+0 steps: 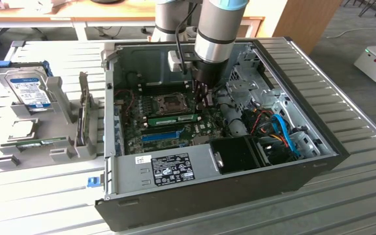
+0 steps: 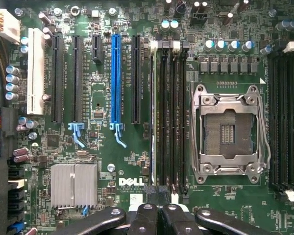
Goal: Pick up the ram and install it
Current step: 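Press down the ram until it locks into place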
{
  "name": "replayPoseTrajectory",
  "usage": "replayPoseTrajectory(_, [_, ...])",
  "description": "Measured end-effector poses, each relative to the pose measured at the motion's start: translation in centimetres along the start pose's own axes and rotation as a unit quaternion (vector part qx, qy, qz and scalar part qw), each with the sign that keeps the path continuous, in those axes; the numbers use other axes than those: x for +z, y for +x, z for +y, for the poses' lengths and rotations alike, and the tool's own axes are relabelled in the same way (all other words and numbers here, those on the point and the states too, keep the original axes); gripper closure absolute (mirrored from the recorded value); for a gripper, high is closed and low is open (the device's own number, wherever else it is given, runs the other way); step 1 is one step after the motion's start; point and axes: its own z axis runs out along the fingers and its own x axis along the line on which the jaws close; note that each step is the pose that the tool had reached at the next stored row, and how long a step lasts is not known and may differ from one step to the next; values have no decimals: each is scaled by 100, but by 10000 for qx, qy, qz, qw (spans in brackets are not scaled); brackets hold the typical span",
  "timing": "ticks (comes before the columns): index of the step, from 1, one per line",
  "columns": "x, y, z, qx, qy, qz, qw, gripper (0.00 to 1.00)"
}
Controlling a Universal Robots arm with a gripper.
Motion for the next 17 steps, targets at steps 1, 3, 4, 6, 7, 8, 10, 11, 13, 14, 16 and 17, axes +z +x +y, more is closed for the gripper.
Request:
replayPoseTrajectory(1, [8,0,0,0,0,0,10000,89])
replayPoseTrajectory(3, [19,0,-1,0,0,0,10000,89])
replayPoseTrajectory(4, [24,0,-1,0,0,0,10000,89])
replayPoseTrajectory(6, [28,0,-1,0,-1,1,10000,89])
replayPoseTrajectory(7, [28,0,-1,0,-1,1,10000,89])
replayPoseTrajectory(8, [28,0,-1,0,-1,1,10000,89])
replayPoseTrajectory(10, [29,0,-1,0,0,0,10000,89])
replayPoseTrajectory(11, [31,0,-1,0,0,0,10000,89])
replayPoseTrajectory(13, [38,0,-1,0,0,-1,10000,89])
replayPoseTrajectory(14, [40,0,-1,0,0,0,10000,89])
replayPoseTrajectory(16, [45,0,-2,0,0,0,10000,89])
replayPoseTrajectory(17, [46,0,-2,0,0,1,10000,89])
